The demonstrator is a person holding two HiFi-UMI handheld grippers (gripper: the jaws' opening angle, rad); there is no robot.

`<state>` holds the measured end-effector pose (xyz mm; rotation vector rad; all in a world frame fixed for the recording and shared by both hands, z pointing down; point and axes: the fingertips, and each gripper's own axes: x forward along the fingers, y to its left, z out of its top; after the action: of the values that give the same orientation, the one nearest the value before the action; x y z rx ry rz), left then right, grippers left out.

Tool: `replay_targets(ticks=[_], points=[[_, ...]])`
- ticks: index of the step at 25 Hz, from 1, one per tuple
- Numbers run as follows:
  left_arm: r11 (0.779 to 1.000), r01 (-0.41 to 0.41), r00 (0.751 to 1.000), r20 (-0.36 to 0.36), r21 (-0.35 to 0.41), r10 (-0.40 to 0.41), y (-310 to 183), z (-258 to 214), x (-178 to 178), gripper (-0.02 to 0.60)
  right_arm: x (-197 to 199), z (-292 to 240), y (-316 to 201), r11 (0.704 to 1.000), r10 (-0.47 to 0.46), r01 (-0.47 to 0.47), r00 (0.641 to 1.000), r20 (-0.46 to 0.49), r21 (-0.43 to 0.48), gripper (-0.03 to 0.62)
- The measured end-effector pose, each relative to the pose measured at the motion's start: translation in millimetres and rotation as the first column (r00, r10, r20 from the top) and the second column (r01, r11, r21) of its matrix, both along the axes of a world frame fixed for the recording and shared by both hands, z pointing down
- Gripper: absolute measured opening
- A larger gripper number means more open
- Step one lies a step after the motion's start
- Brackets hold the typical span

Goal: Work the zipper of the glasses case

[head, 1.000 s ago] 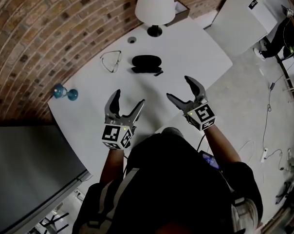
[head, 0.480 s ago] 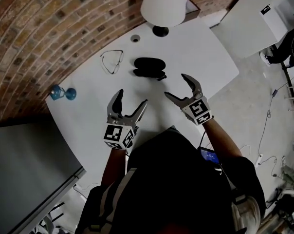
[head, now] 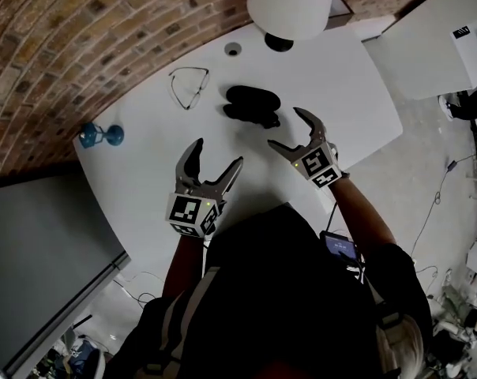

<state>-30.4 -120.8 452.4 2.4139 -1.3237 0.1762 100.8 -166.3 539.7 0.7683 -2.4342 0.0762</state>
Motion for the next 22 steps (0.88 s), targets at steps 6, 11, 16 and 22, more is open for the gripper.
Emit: replay_targets(ticks=[6, 11, 16, 22], points=[[0.999, 0.042, 0.999, 0.028, -0.021, -0.042, -6, 10, -5, 0.423, -2, 44, -18, 0.995, -0.069, 0.062, 0.993, -0.096, -0.074, 0.474], [0.996, 0.08, 0.996, 0.035, -0.051, -0.078, -9, 20, -13, 0.423, -14, 55, -24, 0.989, -0.138, 0.129, 0.981, -0.135, -0.07, 0.472], [0.993, 0.1, 0.995, 0.028, -0.065, -0.099, -11, 26, -14, 0.423, -23, 69, -21, 0.976, -0.213, 0.202, 0.961, -0.177, -0.079, 0.434], [0.989, 0.121, 0.993, 0.027, -0.084, -0.119, -10, 33, -18, 0.422, -29, 86, -19, 0.961, -0.271, 0.249, 0.937, -0.221, -0.123, 0.278]])
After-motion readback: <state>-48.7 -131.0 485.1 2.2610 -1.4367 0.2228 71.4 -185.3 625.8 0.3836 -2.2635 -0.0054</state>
